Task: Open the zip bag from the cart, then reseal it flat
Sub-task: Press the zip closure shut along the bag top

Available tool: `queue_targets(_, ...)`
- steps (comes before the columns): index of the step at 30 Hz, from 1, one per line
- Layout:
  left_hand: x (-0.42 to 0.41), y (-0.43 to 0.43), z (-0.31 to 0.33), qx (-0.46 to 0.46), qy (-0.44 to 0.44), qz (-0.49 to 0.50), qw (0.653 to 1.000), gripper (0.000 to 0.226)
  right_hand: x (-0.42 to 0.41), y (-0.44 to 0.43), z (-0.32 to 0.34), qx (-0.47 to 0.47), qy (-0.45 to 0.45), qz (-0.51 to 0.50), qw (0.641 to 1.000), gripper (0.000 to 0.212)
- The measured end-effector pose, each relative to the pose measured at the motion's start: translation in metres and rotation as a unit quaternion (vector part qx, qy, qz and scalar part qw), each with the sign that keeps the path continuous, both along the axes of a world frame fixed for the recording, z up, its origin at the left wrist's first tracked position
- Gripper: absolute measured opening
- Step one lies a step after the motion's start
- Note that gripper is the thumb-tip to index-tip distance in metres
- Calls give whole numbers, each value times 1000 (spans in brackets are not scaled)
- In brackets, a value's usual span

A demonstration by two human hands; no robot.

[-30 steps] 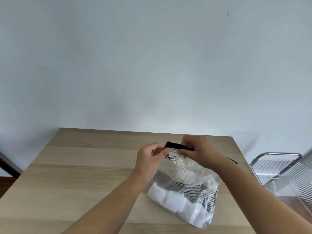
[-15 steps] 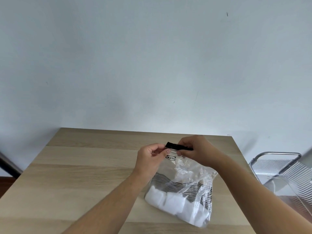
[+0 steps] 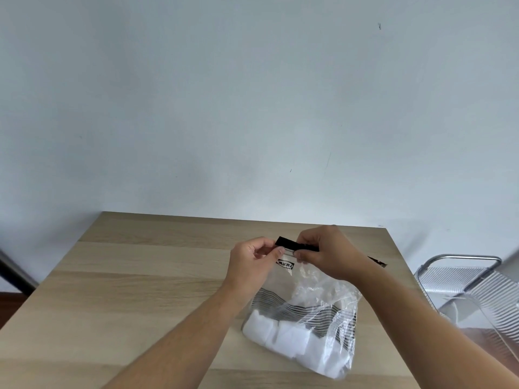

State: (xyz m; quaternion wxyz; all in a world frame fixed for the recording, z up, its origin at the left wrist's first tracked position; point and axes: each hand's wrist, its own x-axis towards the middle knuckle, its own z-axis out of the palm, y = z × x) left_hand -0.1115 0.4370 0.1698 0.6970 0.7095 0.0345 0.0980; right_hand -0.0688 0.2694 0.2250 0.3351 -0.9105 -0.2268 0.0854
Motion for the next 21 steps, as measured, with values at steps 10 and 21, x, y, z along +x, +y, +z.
queue_targets(10,-1,0,2,-6,30,-19,999,6,4,-7,2,-27,39,27,999,18)
queue_targets(21,0,4,6,2,32,-24,999,13,8,-8,-6,-41,12,32,999,28)
